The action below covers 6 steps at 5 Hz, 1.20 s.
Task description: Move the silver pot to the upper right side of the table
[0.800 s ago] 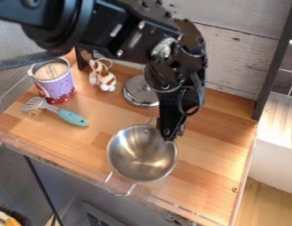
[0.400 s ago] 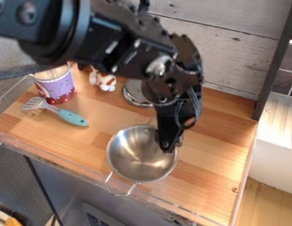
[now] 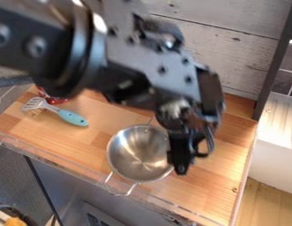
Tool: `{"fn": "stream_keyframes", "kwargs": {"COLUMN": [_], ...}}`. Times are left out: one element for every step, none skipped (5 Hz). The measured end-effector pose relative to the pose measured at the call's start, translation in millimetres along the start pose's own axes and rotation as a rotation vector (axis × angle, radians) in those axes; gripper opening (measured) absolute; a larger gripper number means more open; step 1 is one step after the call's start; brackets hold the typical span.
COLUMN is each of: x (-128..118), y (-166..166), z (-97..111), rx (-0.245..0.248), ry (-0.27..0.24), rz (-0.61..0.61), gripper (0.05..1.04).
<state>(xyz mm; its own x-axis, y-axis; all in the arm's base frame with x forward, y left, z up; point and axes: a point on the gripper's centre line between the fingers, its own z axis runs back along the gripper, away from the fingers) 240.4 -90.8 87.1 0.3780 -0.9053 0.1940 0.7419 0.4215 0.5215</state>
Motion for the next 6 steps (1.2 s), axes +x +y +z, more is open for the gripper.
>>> {"fn": "stream_keyframes", "kwargs": {"x": [0,0,-1,-9,-17,-29], "y": [-13,-23,-33,-40,-42,-39], "z": [-6,-15,-25,-34,-42,-46], "rx": [-0.012,-0.024,-0.054,-0.074,-0.098,-0.093], "ry": [0.066,0.065,0.076,0.080,0.094,0.109], "rz": [0.047,0.118,0.143,0.190,0.218,0.263], "gripper": [1.001,1.001,1.001,1.001,1.001,0.987]}}
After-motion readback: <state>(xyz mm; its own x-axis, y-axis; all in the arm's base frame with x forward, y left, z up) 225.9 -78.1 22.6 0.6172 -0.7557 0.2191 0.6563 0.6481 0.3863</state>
